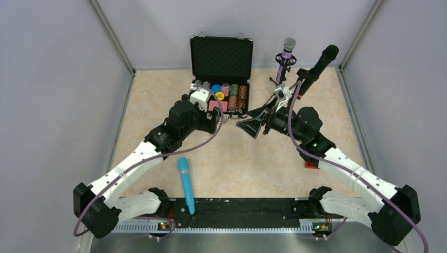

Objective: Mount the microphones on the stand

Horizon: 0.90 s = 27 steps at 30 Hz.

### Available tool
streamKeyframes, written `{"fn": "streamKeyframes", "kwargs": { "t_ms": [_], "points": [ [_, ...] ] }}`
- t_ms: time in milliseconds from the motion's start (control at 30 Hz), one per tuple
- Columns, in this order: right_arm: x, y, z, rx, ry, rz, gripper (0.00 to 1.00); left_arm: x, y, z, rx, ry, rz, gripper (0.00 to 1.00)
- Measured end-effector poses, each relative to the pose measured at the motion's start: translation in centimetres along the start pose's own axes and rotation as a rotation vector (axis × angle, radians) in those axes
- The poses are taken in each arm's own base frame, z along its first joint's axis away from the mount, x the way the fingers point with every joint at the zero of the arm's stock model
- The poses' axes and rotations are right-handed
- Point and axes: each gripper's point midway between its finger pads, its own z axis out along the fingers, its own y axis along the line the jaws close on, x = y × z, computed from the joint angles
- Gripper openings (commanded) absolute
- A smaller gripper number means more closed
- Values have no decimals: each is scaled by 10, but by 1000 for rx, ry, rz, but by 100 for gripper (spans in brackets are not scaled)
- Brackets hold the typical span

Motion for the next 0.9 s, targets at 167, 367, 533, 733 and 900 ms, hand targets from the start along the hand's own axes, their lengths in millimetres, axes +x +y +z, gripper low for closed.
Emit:
{"fn": "streamKeyframes", "kwargs": {
  "t_ms": [167, 367, 533, 733, 900],
  "points": [
    [3, -4, 0, 25, 9, 21, 99, -41, 11, -7, -31, -79, -83, 97],
    [14, -15, 0, 70, 45, 53, 99, -65, 48, -13, -150, -142, -259, 90],
    [19, -19, -1, 92, 62, 68, 99, -69, 100, -19, -312, -107, -407, 94],
    [24, -22, -1, 104, 76, 77, 99, -58, 138, -26, -408, -32, -511, 99],
    [30, -27, 1, 114, 93, 86, 99, -23, 147, -23, -367, 101, -651, 99]
  ]
}}
